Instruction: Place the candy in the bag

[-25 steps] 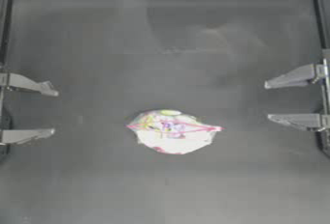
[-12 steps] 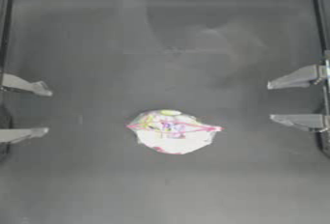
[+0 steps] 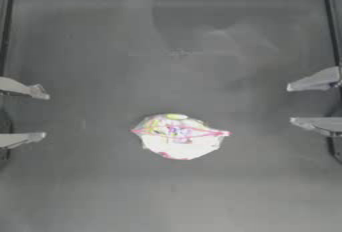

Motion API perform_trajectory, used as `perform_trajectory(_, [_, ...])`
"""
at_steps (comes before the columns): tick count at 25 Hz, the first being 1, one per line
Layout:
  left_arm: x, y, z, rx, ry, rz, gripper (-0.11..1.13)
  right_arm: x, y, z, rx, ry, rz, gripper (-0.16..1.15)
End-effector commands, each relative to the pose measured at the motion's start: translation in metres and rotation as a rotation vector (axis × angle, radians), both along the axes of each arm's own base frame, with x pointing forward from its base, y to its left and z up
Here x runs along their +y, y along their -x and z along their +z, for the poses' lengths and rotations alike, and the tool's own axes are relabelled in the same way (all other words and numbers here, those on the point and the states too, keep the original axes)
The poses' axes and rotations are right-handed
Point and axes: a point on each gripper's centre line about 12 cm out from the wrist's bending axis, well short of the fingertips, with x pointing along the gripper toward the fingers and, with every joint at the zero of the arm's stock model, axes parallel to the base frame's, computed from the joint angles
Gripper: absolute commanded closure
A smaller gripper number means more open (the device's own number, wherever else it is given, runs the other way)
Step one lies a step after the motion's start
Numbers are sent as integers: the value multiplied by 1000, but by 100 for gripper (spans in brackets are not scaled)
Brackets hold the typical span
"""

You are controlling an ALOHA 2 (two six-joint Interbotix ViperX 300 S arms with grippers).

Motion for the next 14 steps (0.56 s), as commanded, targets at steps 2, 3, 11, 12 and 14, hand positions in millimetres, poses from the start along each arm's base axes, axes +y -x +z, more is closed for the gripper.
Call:
perform_trajectory(2, [1,5,9,-43,3,6,6,0,4,7,-37,-3,1,9])
perform_trajectory(3, [1,6,8,-46,3,6,6,0,5,7,-40,-3,1,9])
perform_trajectory(11, [3,14,8,-45,9,23,6,1,18,8,-89,-3,1,9])
perform_trajectory(12, [4,16,7,-48,9,25,6,1,20,8,-98,-2,0,9])
perform_trajectory(14, [5,19,7,-54,10,32,6,1,25,10,-123,-1,1,9])
